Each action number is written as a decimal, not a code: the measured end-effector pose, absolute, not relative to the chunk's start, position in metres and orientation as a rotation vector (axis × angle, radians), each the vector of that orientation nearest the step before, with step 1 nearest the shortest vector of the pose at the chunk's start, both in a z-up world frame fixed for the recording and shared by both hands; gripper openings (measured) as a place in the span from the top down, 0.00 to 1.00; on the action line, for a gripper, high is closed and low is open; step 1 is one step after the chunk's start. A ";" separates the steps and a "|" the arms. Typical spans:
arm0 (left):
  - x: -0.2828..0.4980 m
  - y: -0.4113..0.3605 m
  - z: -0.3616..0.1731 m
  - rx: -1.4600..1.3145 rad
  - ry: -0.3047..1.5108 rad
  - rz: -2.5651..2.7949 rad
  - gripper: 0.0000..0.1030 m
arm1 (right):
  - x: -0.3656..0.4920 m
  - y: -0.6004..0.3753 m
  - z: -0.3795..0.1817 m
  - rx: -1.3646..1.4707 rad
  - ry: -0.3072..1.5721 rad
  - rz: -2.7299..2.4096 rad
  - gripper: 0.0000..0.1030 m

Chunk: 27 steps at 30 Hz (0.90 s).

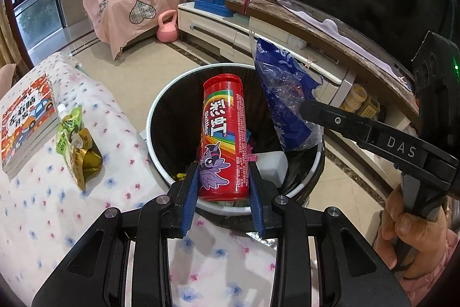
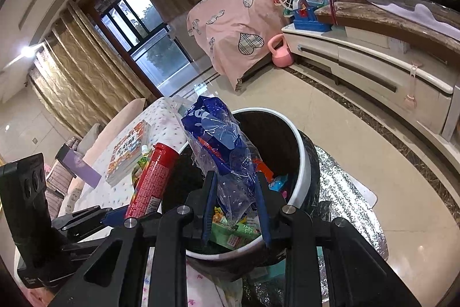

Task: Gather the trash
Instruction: 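Open both grippers to drop the red tube and blue bag into the bin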

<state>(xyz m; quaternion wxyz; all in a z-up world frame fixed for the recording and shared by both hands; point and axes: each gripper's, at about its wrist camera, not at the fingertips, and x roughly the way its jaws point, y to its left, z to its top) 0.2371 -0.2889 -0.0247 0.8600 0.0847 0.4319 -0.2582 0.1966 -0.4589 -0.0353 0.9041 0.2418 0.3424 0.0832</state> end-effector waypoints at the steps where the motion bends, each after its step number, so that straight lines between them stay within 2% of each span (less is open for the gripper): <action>1: 0.238 -0.289 -0.025 0.178 0.909 -0.542 0.70 | 0.196 -0.459 -0.036 0.500 0.708 0.172 0.74; 9: 0.243 -0.292 -0.032 0.181 0.934 -0.539 0.70 | 0.203 -0.454 -0.041 0.490 0.741 0.169 0.73; 12: 0.245 -0.291 -0.033 0.172 0.948 -0.543 0.70 | 0.205 -0.454 -0.042 0.492 0.750 0.168 0.70; 13: 0.245 -0.291 -0.032 0.168 0.950 -0.542 0.70 | 0.206 -0.454 -0.043 0.493 0.753 0.172 0.66; 15: 0.244 -0.288 -0.031 0.157 0.950 -0.544 0.64 | 0.206 -0.454 -0.042 0.498 0.752 0.180 0.60; 16: 0.244 -0.287 -0.029 0.154 0.945 -0.539 0.54 | 0.205 -0.455 -0.041 0.499 0.748 0.179 0.55; 17: 0.243 -0.285 -0.028 0.151 0.938 -0.531 0.46 | 0.204 -0.455 -0.040 0.501 0.743 0.178 0.55; 22: 0.237 -0.272 -0.019 0.113 0.914 -0.529 0.46 | 0.197 -0.457 -0.033 0.517 0.716 0.171 0.51; 27: 0.224 -0.252 -0.012 0.065 0.894 -0.520 0.37 | 0.186 -0.454 -0.022 0.520 0.684 0.169 0.37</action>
